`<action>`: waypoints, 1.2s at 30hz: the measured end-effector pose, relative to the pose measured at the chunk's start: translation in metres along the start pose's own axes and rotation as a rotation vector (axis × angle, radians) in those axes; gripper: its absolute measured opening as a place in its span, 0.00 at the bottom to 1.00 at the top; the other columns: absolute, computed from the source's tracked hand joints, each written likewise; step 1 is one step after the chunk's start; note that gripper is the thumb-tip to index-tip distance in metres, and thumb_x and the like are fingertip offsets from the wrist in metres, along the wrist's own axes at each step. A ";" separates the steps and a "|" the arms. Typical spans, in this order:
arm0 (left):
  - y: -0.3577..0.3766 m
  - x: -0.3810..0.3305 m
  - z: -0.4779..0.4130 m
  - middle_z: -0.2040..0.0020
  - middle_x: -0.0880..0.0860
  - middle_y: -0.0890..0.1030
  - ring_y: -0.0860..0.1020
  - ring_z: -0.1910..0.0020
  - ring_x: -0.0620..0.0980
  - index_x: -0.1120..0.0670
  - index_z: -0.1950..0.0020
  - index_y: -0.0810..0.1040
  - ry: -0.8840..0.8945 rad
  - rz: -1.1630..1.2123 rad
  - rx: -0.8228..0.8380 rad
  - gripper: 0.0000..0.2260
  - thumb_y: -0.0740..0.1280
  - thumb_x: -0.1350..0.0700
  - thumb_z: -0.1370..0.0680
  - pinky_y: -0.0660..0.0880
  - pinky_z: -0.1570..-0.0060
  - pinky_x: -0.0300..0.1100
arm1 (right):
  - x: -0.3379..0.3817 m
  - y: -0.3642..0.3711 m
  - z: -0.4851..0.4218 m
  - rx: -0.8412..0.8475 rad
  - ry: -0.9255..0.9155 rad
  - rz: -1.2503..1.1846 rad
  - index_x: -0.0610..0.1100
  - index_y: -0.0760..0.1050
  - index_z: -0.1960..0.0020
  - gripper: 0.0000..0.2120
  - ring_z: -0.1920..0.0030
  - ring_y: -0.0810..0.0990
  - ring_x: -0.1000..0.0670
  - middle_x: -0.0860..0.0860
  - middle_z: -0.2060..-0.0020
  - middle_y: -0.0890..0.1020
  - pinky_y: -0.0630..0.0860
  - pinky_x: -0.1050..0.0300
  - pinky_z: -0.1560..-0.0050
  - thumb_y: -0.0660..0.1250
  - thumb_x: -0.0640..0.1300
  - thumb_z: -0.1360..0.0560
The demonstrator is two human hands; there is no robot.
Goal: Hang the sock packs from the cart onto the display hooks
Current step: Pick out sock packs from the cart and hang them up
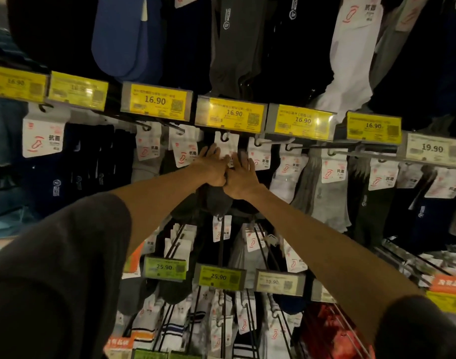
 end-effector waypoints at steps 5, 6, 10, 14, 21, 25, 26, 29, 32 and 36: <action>0.001 -0.001 -0.030 0.20 0.62 0.46 0.37 0.21 0.60 0.50 0.19 0.42 -0.028 -0.144 0.058 0.36 0.60 0.45 0.20 0.39 0.23 0.56 | -0.003 0.004 -0.021 0.084 0.036 0.015 0.44 0.43 0.20 0.37 0.23 0.34 0.41 0.44 0.21 0.40 0.36 0.42 0.24 0.59 0.51 0.21; 0.002 -0.002 -0.032 0.20 0.62 0.45 0.37 0.21 0.60 0.50 0.19 0.42 -0.030 -0.161 0.067 0.36 0.60 0.44 0.20 0.39 0.24 0.57 | -0.004 0.006 -0.023 0.098 0.032 0.023 0.44 0.43 0.20 0.37 0.23 0.34 0.41 0.43 0.21 0.39 0.35 0.42 0.24 0.59 0.51 0.21; 0.006 -0.007 -0.034 0.20 0.61 0.44 0.36 0.22 0.59 0.50 0.19 0.42 -0.037 -0.137 0.083 0.38 0.62 0.44 0.20 0.38 0.24 0.59 | -0.009 0.006 -0.024 0.143 0.002 0.021 0.43 0.40 0.20 0.39 0.23 0.34 0.40 0.43 0.22 0.38 0.36 0.42 0.24 0.59 0.50 0.21; 0.006 -0.012 -0.028 0.20 0.61 0.43 0.33 0.23 0.60 0.52 0.19 0.43 -0.017 -0.074 0.051 0.36 0.60 0.46 0.20 0.36 0.25 0.59 | -0.011 0.005 -0.014 0.170 -0.028 -0.094 0.43 0.39 0.20 0.40 0.23 0.32 0.41 0.43 0.22 0.36 0.36 0.41 0.24 0.60 0.48 0.22; 0.017 -0.041 0.039 0.24 0.61 0.61 0.54 0.23 0.60 0.59 0.23 0.60 0.082 0.340 -0.098 0.32 0.66 0.58 0.25 0.54 0.25 0.59 | -0.002 0.021 0.050 -0.013 -0.141 -0.329 0.41 0.47 0.21 0.39 0.23 0.36 0.40 0.40 0.22 0.41 0.40 0.40 0.23 0.65 0.46 0.24; 0.020 -0.056 0.108 0.41 0.56 0.79 0.77 0.42 0.50 0.60 0.34 0.75 0.179 0.748 -0.308 0.21 0.64 0.68 0.27 0.75 0.40 0.43 | 0.005 0.019 0.107 -0.134 -0.242 -0.593 0.37 0.63 0.25 0.29 0.22 0.42 0.39 0.38 0.22 0.47 0.44 0.44 0.22 0.65 0.38 0.25; 0.020 -0.062 0.128 0.41 0.54 0.79 0.77 0.43 0.45 0.59 0.33 0.75 0.186 0.777 -0.358 0.21 0.64 0.68 0.27 0.73 0.42 0.34 | 0.007 0.017 0.123 -0.146 -0.255 -0.673 0.36 0.67 0.29 0.25 0.22 0.44 0.40 0.39 0.22 0.48 0.44 0.48 0.22 0.65 0.36 0.25; 0.018 -0.080 0.182 0.40 0.53 0.80 0.73 0.46 0.37 0.58 0.32 0.75 0.169 0.765 -0.450 0.21 0.65 0.67 0.25 0.61 0.49 0.16 | 0.019 0.012 0.176 -0.177 -0.268 -0.766 0.35 0.73 0.35 0.21 0.24 0.51 0.42 0.41 0.24 0.54 0.46 0.65 0.28 0.65 0.32 0.28; 0.027 -0.091 0.221 0.43 0.53 0.82 0.75 0.48 0.37 0.57 0.36 0.78 0.149 0.767 -0.452 0.18 0.65 0.65 0.25 0.61 0.52 0.17 | 0.030 0.012 0.226 -0.238 -0.238 -0.822 0.39 0.74 0.35 0.21 0.29 0.62 0.45 0.42 0.29 0.66 0.54 0.69 0.35 0.67 0.34 0.27; 0.054 -0.113 0.278 0.50 0.52 0.82 0.79 0.56 0.43 0.57 0.37 0.78 0.188 0.870 -0.302 0.13 0.63 0.63 0.21 0.70 0.58 0.29 | 0.042 0.029 0.293 -0.222 -0.181 -0.894 0.41 0.75 0.36 0.18 0.32 0.68 0.42 0.41 0.33 0.71 0.66 0.53 0.32 0.68 0.37 0.26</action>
Point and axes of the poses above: each hand's wrist, its own z-axis away from the middle knuckle, its own y-axis out of the palm, x = y × z, the point moved 4 cm from there along -z, towards the middle knuckle
